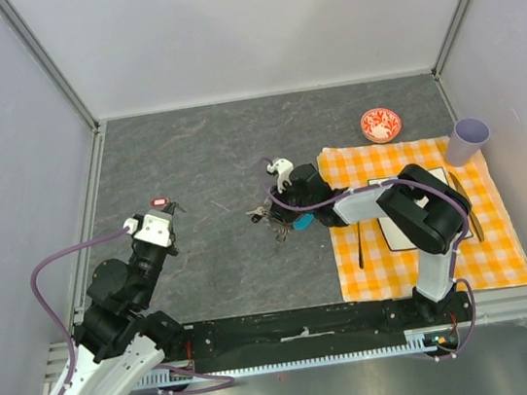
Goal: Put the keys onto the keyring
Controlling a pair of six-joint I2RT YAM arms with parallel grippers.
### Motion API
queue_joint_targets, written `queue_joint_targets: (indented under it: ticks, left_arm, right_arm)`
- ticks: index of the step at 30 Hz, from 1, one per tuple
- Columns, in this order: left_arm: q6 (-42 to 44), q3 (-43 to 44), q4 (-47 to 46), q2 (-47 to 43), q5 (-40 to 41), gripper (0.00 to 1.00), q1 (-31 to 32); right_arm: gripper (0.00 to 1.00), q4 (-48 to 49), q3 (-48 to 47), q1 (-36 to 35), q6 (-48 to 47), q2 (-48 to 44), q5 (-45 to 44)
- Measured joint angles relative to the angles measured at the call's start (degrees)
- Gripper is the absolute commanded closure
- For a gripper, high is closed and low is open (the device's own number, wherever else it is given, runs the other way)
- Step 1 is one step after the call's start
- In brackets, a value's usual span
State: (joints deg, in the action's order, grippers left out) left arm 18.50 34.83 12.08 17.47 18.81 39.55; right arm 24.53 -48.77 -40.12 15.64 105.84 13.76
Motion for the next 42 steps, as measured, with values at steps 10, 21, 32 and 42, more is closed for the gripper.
queue_joint_targets:
  ticks: [10,21,32,42]
  left_arm:
    - [-0.02,0.0,0.0,0.02,-0.94,0.98,-0.11]
    - [-0.02,0.0,0.0,0.02,-1.14,0.98,-0.24]
    - [-0.04,0.0,0.0,0.02,-1.22,0.98,-0.31]
    - [-0.04,0.0,0.0,0.02,-1.31,0.98,-0.33]
  right_arm:
    - [0.79,-9.88,-3.06,-1.7,-5.38,-3.21,-1.55]
    - [0.78,-16.9,1.27,-1.81,5.31,-17.35,-8.61]
    - [0.79,-19.19,8.68,-4.13,21.07,-18.88,-11.28]
    - [0.79,-13.38,10.91,-4.13,26.21,-16.96,-11.28]
